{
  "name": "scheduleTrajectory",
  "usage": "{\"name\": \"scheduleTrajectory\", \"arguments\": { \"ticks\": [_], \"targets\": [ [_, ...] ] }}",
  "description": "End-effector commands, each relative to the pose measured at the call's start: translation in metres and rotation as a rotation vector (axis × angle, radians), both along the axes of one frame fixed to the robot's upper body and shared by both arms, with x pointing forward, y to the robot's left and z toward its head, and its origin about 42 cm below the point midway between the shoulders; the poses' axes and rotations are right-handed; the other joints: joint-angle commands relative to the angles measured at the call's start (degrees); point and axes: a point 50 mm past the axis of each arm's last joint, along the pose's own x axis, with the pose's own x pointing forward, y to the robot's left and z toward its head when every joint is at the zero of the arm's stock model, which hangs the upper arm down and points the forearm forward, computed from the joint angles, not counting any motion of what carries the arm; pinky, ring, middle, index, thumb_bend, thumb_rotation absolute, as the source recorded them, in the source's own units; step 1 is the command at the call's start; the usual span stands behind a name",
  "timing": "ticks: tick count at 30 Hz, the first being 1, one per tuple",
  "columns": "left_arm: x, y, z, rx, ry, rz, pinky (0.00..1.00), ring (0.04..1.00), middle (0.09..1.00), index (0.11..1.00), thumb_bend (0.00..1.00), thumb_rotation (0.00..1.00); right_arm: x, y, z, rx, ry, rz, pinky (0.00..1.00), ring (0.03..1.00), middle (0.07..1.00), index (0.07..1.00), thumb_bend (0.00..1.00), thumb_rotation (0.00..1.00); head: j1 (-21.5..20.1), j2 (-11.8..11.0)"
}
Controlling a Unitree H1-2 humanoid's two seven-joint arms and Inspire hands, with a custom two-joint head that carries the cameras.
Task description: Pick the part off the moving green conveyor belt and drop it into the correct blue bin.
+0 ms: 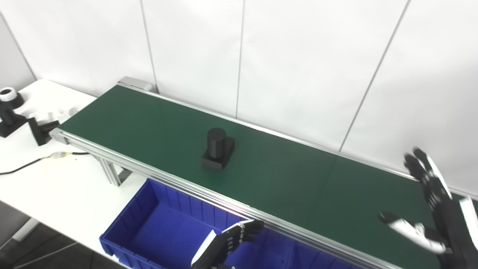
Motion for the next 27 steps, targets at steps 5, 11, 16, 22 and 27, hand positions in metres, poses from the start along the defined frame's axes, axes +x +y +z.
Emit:
{"name": "scheduleTrajectory", "arguments": {
  "ticks": [5, 11, 16, 22, 27],
  "targets": [
    [0.001, 0.006, 0.013, 0.006, -0.078, 0.0, 0.85, 0.87, 0.856, 0.826, 0.87, 0.26, 0.014, 0.011, 0.026, -0.058, -0.054, 0.021, 0.82, 0.85, 0.876, 0.914, 0.83, 0.44, -2.5, 1.1],
    [0.001, 0.007, 0.013, 0.005, -0.077, -0.002, 0.88, 0.887, 0.869, 0.835, 0.84, 0.29, 0.026, 0.02, 0.032, -0.126, -0.057, 0.035, 0.81, 0.845, 0.877, 0.912, 0.84, 0.45, -5.2, 1.4],
    [0.0, 0.011, 0.012, 0.019, -0.073, 0.001, 0.89, 0.9, 0.891, 0.847, 0.84, 0.34, 0.036, 0.029, 0.032, -0.169, -0.035, 0.053, 0.82, 0.84, 0.872, 0.914, 0.86, 0.43, -7.8, 1.8],
    [-0.005, 0.018, 0.012, 0.012, -0.069, 0.0, 0.95, 0.925, 0.906, 0.858, 0.85, 0.36, 0.047, 0.047, 0.03, -0.227, -0.017, 0.069, 0.81, 0.851, 0.882, 0.925, 0.87, 0.43, -12.3, 1.8],
    [-0.007, 0.027, 0.012, -0.002, -0.07, -0.018, 1.0, 0.957, 0.922, 0.879, 0.83, 0.36, 0.056, 0.065, 0.024, -0.288, -0.016, 0.076, 0.79, 0.847, 0.891, 0.925, 0.87, 0.44, -14.6, 1.8]
  ]
}}
